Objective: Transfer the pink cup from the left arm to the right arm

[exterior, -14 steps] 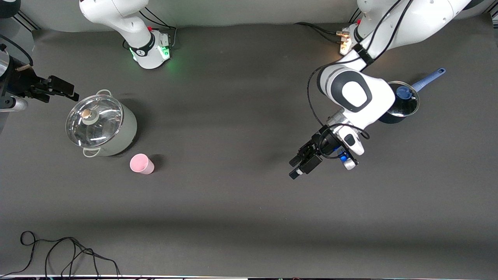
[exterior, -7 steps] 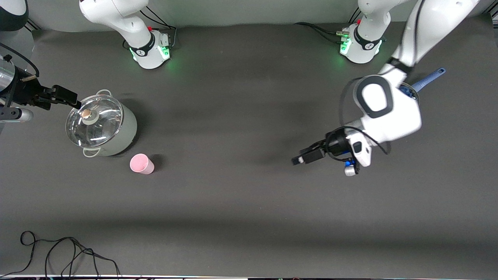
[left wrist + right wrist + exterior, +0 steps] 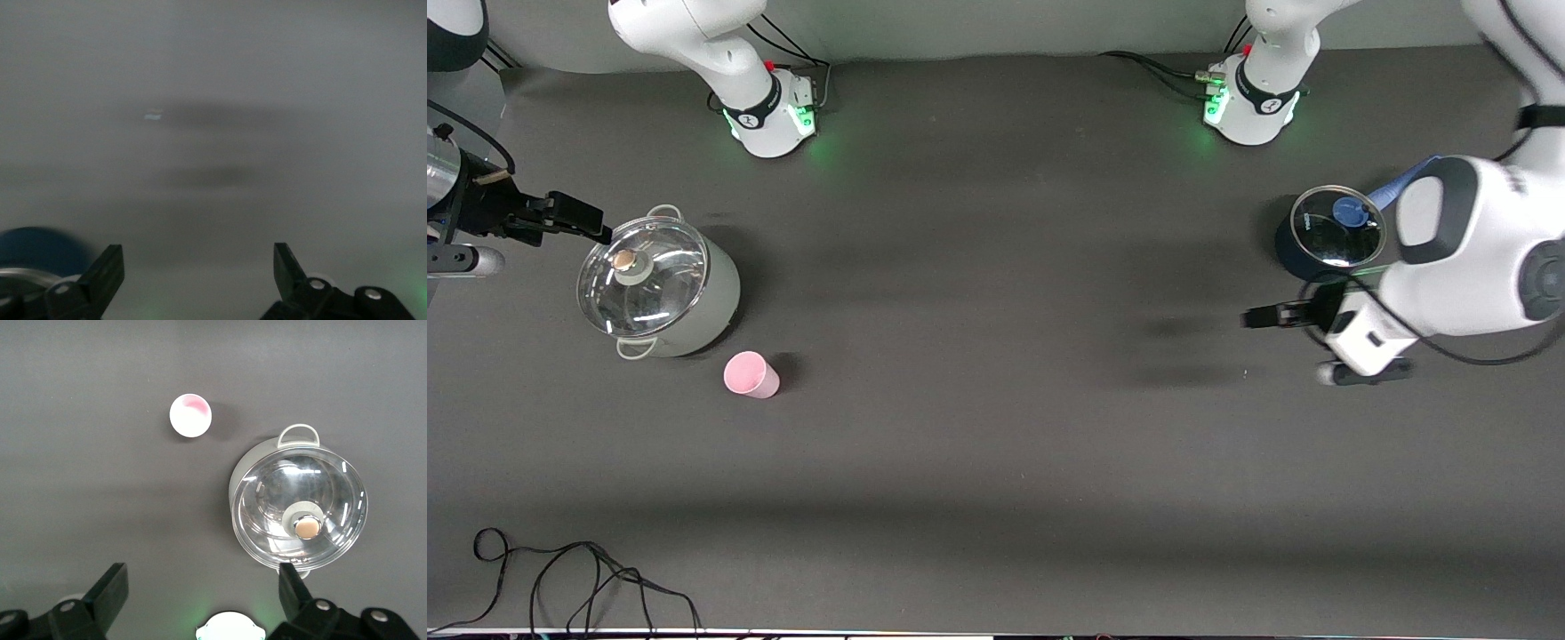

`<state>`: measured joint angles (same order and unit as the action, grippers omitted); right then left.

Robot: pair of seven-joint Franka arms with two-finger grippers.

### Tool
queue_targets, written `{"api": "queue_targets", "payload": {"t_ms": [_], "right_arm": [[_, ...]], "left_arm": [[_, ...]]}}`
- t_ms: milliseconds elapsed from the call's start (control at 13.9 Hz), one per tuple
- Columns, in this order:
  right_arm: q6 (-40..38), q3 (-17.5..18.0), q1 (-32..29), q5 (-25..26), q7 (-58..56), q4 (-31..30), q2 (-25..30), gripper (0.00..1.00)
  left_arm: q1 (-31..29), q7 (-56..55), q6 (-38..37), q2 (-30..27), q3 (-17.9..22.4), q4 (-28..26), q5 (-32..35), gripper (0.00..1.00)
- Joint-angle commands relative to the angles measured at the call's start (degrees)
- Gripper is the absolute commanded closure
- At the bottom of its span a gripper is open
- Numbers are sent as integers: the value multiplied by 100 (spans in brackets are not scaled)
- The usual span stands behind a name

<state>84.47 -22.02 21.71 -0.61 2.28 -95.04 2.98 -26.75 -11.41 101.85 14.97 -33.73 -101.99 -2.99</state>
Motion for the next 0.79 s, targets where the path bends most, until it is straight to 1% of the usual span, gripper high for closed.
{"api": "queue_targets", "payload": {"t_ms": [0, 215, 358, 430, 502, 717], "right_arm": [[-115, 775, -787, 96, 79, 126, 1, 0], [-106, 1715, -1588, 105, 97, 134, 36, 0], [-45, 2235, -2063, 105, 106, 117, 115, 0], [-36, 2559, -2327, 105, 106, 108, 132, 0], [-10, 2728, -2486, 105, 106, 91, 150, 0], [61, 2826, -2592, 79, 106, 73, 211, 0]], "left_arm": [[-31, 33, -481, -82, 94, 477, 675, 0], [-233, 753, -578, -362, 94, 522, 721, 0], [-278, 1034, -648, -608, 94, 514, 721, 0], [-278, 1132, -666, -696, 94, 522, 721, 0], [-269, 1150, -753, -793, 85, 531, 721, 0], [-269, 1246, -1183, -890, 42, 767, 712, 0]]}}
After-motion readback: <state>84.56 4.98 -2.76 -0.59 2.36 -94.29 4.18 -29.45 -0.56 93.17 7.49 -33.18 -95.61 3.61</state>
